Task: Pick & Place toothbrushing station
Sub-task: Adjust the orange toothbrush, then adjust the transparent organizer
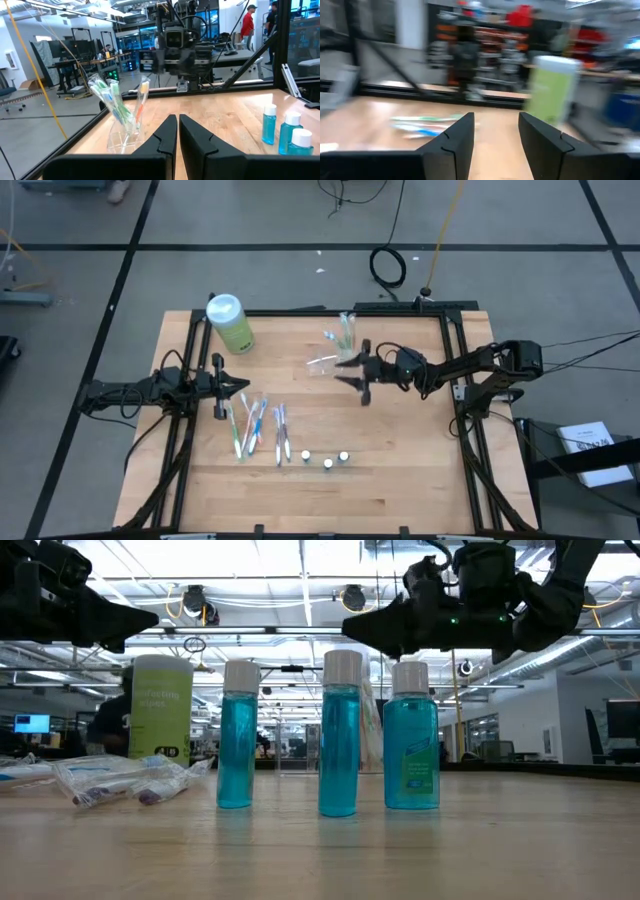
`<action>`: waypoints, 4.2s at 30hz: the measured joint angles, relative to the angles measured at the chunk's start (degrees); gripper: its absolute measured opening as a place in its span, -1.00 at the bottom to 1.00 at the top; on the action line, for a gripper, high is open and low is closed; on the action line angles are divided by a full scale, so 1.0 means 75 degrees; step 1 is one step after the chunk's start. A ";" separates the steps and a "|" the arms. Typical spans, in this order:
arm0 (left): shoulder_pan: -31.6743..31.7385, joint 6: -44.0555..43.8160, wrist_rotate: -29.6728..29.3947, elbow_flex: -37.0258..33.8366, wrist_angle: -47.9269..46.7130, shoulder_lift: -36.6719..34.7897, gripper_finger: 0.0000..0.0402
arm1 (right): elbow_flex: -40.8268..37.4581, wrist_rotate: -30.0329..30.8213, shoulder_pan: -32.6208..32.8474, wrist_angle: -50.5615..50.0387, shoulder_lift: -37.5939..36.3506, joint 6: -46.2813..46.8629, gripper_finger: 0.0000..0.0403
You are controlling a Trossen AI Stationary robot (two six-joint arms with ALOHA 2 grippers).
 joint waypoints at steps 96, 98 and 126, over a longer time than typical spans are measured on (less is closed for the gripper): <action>-0.0001 0.0000 -0.0002 -0.0002 0.0000 0.0001 -0.87 | -0.0009 0.2497 -0.0303 -0.3205 0.0006 0.1143 -0.38; -0.0002 0.0000 -0.0002 0.0001 0.0000 -0.0001 -0.87 | -0.0007 0.1913 -0.0300 -0.3080 0.0006 0.1139 -0.38; -0.0001 0.0000 0.0003 -0.0002 0.0003 0.0002 -0.87 | -0.2460 0.0642 -0.0854 -0.4628 -0.6612 0.1446 -0.38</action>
